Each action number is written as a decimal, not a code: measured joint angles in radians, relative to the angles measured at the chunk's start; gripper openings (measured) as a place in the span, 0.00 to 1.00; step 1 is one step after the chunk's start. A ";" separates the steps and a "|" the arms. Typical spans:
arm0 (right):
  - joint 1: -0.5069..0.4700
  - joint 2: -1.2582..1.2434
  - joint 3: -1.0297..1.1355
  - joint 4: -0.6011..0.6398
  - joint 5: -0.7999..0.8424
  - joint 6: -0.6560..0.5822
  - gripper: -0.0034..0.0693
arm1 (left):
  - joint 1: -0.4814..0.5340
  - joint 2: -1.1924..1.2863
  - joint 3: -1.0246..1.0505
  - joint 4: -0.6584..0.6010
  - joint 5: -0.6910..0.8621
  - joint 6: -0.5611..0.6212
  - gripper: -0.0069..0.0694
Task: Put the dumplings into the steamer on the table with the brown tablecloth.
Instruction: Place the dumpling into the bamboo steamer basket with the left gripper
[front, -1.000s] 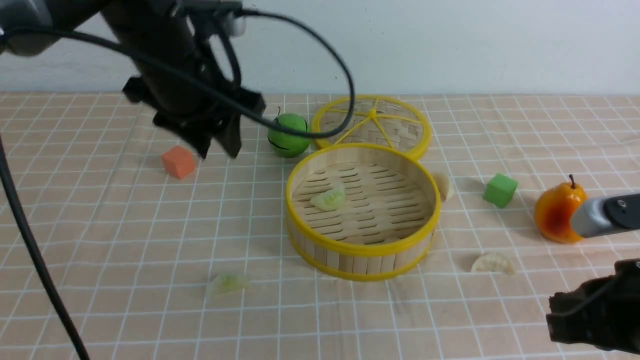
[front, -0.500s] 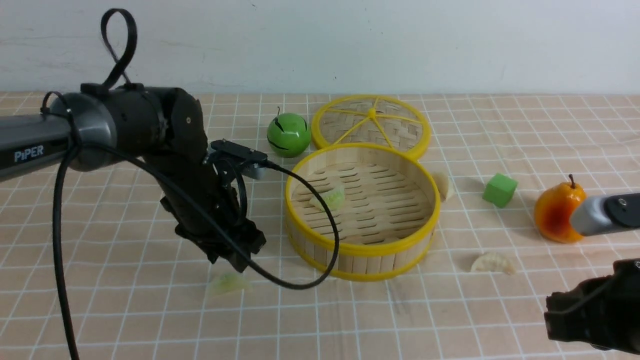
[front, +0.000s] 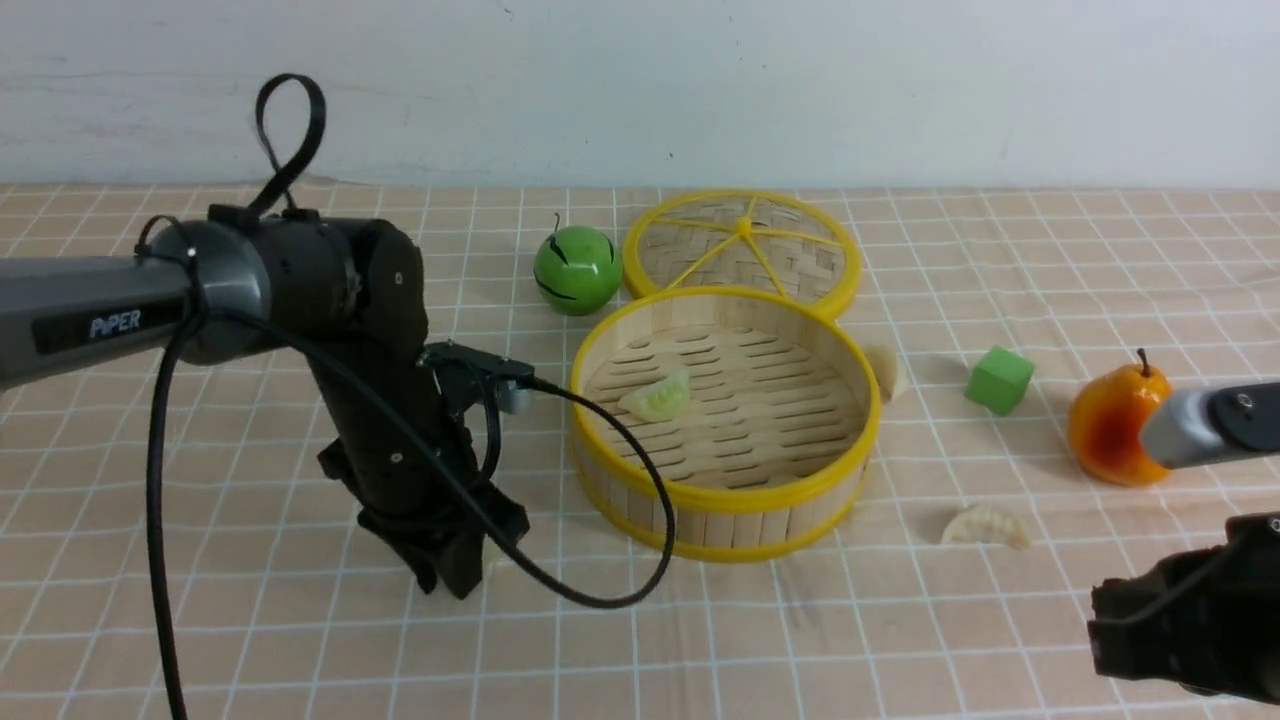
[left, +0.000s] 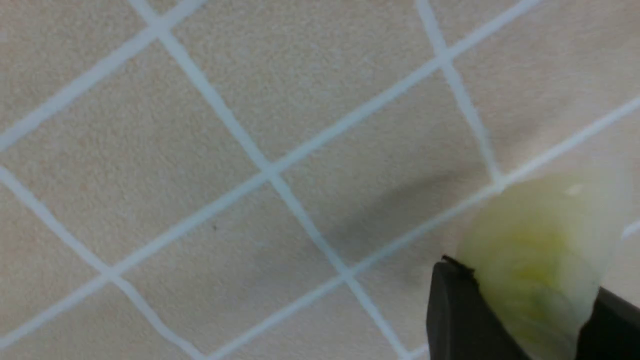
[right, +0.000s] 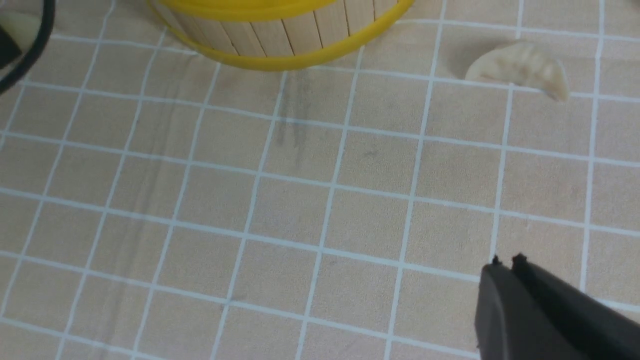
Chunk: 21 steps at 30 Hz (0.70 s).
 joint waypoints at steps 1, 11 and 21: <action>0.000 0.000 0.000 -0.002 -0.001 0.000 0.06 | 0.000 -0.044 0.000 -0.054 -0.004 -0.011 0.33; 0.000 0.086 0.000 -0.022 -0.019 0.000 0.07 | -0.152 -0.104 -0.225 -0.206 -0.124 -0.084 0.33; 0.000 0.110 0.000 0.050 0.032 0.000 0.08 | -0.270 0.162 -0.405 0.226 -0.118 -0.272 0.33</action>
